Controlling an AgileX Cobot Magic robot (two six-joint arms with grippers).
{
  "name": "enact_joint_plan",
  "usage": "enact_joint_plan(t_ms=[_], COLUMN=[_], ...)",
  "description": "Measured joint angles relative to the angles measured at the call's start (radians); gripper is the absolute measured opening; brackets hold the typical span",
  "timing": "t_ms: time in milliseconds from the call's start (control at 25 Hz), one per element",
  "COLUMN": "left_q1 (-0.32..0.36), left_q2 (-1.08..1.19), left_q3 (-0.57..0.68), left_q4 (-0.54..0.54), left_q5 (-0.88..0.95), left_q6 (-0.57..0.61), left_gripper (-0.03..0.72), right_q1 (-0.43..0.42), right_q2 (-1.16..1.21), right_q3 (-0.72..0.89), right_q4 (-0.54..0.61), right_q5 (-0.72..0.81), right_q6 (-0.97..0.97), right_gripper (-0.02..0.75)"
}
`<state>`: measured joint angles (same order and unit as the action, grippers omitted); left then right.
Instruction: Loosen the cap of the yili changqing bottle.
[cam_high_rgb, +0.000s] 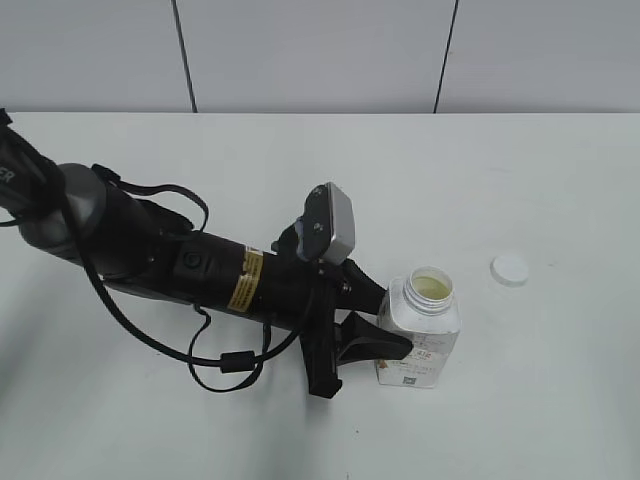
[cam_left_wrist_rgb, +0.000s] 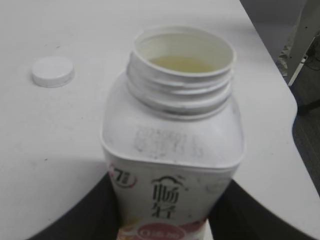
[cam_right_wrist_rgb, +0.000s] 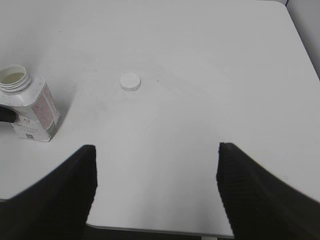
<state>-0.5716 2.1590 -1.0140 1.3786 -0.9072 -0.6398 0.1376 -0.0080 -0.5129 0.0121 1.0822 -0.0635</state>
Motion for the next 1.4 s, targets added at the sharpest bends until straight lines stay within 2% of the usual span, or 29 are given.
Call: enact_joint_plan(t_ms=[320,600,1400], left_q1=[0.0,0.0,0.0], left_q2=[0.0,0.0,0.0], left_q3=[0.0,0.0,0.0], left_q4=[0.0,0.0,0.0], left_q5=[0.0,0.0,0.0], left_q6=[0.0,0.0,0.0], left_gripper=[0.323,0.323,0.323], right_q1=[-0.002,-0.084,-0.086], right_q2=[0.0,0.0,0.0], right_q3=[0.0,0.0,0.0], right_q4=[-0.012,0.0,0.0], right_q5=[0.0,0.001,0.001], right_q6=[0.002,0.002,0.003], right_gripper=[0.588,0.588,0.588])
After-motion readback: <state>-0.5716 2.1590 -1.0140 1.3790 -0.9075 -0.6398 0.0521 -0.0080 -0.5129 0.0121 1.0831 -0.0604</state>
